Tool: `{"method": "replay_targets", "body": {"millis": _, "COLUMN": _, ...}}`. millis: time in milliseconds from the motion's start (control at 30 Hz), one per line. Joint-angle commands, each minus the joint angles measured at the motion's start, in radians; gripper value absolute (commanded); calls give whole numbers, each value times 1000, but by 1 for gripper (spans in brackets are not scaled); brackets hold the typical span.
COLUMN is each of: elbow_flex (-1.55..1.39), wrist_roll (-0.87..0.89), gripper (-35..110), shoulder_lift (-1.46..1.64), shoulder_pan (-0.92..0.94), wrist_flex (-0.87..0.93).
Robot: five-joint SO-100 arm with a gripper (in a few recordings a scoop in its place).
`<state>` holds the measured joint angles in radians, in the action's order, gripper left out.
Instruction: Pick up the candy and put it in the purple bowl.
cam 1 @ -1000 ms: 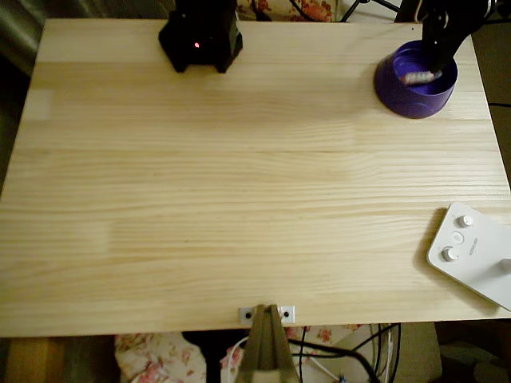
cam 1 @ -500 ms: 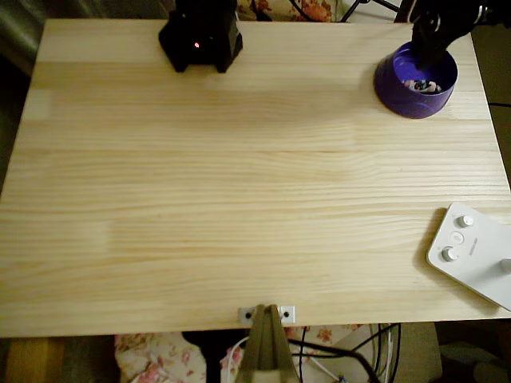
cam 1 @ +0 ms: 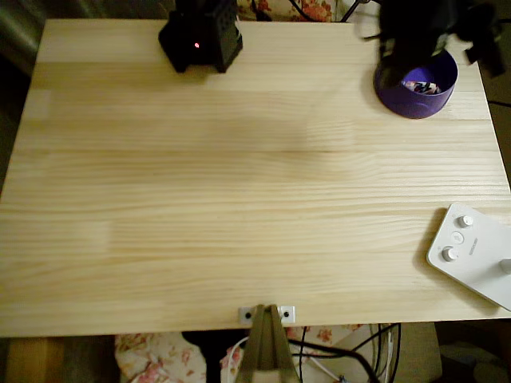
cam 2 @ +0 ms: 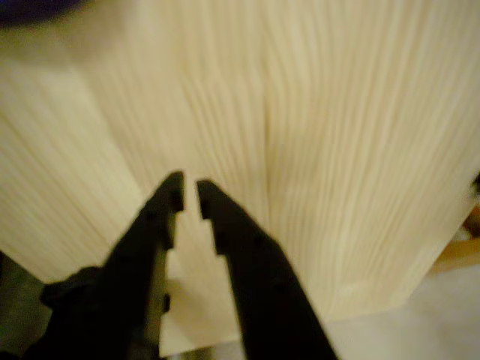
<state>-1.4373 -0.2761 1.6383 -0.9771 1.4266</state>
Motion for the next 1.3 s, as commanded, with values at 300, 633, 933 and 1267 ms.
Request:
{"method": "replay_targets", "body": {"millis": 300, "elbow_flex": -281, "wrist_roll": -236, "gripper": -1, "shoulder_lift": 497, "shoulder_pan": 373, "wrist_flex": 101}}
{"method": "replay_targets", "body": {"millis": 633, "elbow_flex": -523, "wrist_roll": -506, "gripper": -1, "shoulder_lift": 687, "shoulder_pan": 761, "wrist_flex": -54}}
{"method": "replay_targets", "body": {"millis": 933, "elbow_flex": -742, "wrist_roll": -170, "gripper": -1, "shoulder_lift": 834, "shoulder_pan": 1011, "wrist_flex": -163}}
{"method": "replay_targets", "body": {"millis": 1267, "elbow_flex": -907, "wrist_roll": 87, "gripper": -1, "shoulder_lift": 991, "shoulder_pan": 1195, "wrist_flex": -175}}
